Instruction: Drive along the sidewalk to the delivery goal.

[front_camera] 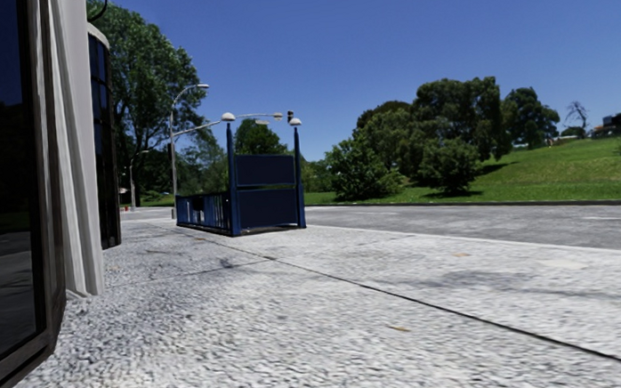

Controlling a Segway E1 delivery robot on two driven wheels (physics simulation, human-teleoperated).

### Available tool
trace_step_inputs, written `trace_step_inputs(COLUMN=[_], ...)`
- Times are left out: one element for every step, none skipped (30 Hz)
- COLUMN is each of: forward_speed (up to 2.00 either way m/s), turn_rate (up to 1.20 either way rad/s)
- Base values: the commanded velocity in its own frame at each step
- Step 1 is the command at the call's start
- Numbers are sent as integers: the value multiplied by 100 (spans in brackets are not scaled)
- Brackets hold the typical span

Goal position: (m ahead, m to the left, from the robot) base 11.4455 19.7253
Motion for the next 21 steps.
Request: trace_step_inputs(forward_speed=[200,200,200,200,200,200,200,200,200,200,200,200,200,200,200,200,200,200,200,200,200], turn_rate=[48,48,47,47,43,41,41,41,41,41,41,41,41,41,41,41,40,40,40,40,40])
